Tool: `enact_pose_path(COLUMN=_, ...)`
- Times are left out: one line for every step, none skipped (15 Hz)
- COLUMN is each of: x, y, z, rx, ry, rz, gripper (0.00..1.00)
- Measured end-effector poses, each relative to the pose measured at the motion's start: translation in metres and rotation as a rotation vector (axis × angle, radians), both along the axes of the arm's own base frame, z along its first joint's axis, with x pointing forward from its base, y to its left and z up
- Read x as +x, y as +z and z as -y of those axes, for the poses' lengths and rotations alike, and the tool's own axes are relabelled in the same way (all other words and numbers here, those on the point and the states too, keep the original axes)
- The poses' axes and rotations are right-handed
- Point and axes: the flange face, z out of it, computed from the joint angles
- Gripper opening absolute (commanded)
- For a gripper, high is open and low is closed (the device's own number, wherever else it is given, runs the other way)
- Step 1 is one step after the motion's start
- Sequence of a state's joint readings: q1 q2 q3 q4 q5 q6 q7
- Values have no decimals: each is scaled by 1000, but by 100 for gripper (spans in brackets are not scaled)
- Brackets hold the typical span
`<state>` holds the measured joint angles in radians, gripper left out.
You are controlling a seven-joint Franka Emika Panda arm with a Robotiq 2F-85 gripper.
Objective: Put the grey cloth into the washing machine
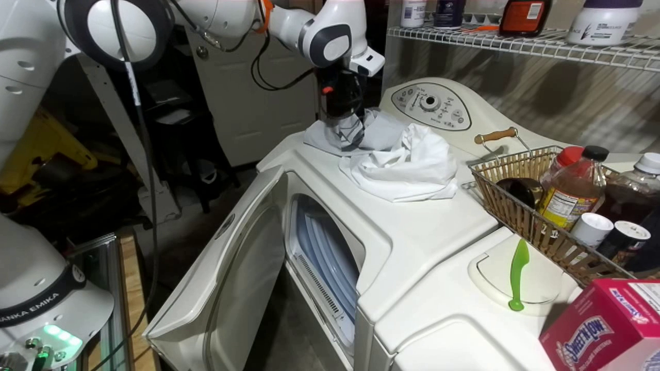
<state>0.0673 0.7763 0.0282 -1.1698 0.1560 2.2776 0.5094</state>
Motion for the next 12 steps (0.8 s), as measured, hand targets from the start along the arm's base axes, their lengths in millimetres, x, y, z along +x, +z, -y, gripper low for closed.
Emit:
enact_pose_path(x=-1, y=7, z=-6, rx=0, ry=22, rz=10, gripper=100)
enact_pose_path(x=-2, y=11, z=-14, rx=-4, ry=46, rz=16, gripper=100)
enact_pose_path(x=-4, y=12, z=-23, rx=-10, ry=72, rz=16, gripper=100)
enact_pose_path(x=-6, y=10, z=-35, rx=-18, ry=97, rz=10, gripper=100)
enact_pose_path(x=-8, y=6, z=-47, rx=-28, ry=121, rz=0, gripper=100)
enact_pose_path(x=-11, y=1, z=-59, rx=-45, ry=147, rz=-12, gripper=100)
enact_pose_path(x=-14, y=-5, z=-72, rx=-70, ry=172, rz=-24, gripper=100)
enact_pose_path(x=-16, y=-13, z=-84, rx=-98, ry=198, rz=-37, gripper=100)
enact_pose_path(x=-19, y=-19, z=-96, rx=-129, ry=225, rz=-45, gripper=100)
enact_pose_path(x=-22, y=-25, z=-107, rx=-165, ry=248, rz=-49, gripper=100)
enact_pose_path(x=-24, y=-30, z=-117, rx=-205, ry=266, rz=-50, gripper=100)
enact_pose_path(x=-26, y=-36, z=-126, rx=-249, ry=279, rz=-49, gripper=100)
